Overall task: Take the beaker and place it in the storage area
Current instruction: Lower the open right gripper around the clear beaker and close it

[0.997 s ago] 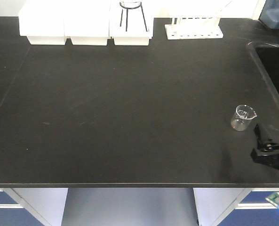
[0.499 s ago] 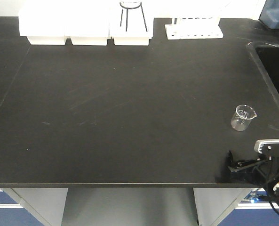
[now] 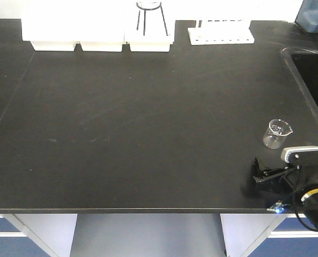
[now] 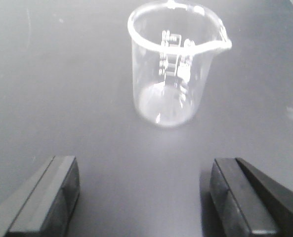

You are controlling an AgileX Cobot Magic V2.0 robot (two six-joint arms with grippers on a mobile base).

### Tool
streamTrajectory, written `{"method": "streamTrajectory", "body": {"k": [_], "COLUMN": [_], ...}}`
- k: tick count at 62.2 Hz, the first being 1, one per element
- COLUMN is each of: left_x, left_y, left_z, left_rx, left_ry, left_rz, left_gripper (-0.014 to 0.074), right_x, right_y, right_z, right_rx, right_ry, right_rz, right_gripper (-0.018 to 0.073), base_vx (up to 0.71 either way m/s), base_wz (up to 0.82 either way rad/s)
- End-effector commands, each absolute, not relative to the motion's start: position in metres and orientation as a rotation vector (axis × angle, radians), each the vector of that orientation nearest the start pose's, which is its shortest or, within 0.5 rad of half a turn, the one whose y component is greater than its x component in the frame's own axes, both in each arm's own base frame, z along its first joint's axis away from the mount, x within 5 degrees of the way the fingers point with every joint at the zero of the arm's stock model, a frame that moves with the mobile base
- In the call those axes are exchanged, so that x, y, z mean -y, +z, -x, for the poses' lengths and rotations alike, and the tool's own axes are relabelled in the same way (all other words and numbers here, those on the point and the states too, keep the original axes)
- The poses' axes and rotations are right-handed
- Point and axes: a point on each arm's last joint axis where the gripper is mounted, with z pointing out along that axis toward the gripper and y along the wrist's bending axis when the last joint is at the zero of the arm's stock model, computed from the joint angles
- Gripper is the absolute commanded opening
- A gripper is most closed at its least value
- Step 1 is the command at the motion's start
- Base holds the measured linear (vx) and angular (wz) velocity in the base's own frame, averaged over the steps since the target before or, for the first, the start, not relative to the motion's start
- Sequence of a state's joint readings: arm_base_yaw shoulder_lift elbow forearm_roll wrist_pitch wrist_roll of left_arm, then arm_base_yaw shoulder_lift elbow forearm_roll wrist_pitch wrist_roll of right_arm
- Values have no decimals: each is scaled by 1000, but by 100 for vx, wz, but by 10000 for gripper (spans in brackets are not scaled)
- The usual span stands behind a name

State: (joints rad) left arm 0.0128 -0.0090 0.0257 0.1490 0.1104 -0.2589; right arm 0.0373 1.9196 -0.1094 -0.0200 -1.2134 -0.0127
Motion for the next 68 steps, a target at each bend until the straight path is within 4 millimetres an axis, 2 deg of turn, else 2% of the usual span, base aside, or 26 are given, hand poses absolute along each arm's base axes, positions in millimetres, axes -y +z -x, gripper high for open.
{"method": "streamTrajectory", "body": {"k": [1, 24, 52, 59, 64, 68], "left_x": [-1, -1, -1, -1, -1, -1], "left_y": [196, 196, 196, 196, 196, 196], "left_z": [-56, -56, -56, -56, -56, -56], "left_rx": [-1526, -1526, -1526, -1526, -1526, -1526], "left_ry": [-89, -89, -89, -89, -89, -89], "left_rz": [101, 101, 101, 101, 101, 101], "left_gripper": [-8, -8, -8, -8, -8, -8], "right_x": [-9, -8, -8, -7, -6, -5], "right_y": [96, 101, 92, 92, 91, 92], "right_z": [-212, -248, -268, -268, -267, -267], "right_rx": [-1897, -1799, -1789, -1789, -1792, -1793], "right_ry": [15, 2, 0, -7, -17, -23], "right_rz": [81, 59, 41, 32, 21, 13], "right_gripper": [590, 590, 581, 529, 434, 316], "base_vx": [0, 0, 0, 0, 0, 0], "base_wz": [0, 0, 0, 0, 0, 0]}}
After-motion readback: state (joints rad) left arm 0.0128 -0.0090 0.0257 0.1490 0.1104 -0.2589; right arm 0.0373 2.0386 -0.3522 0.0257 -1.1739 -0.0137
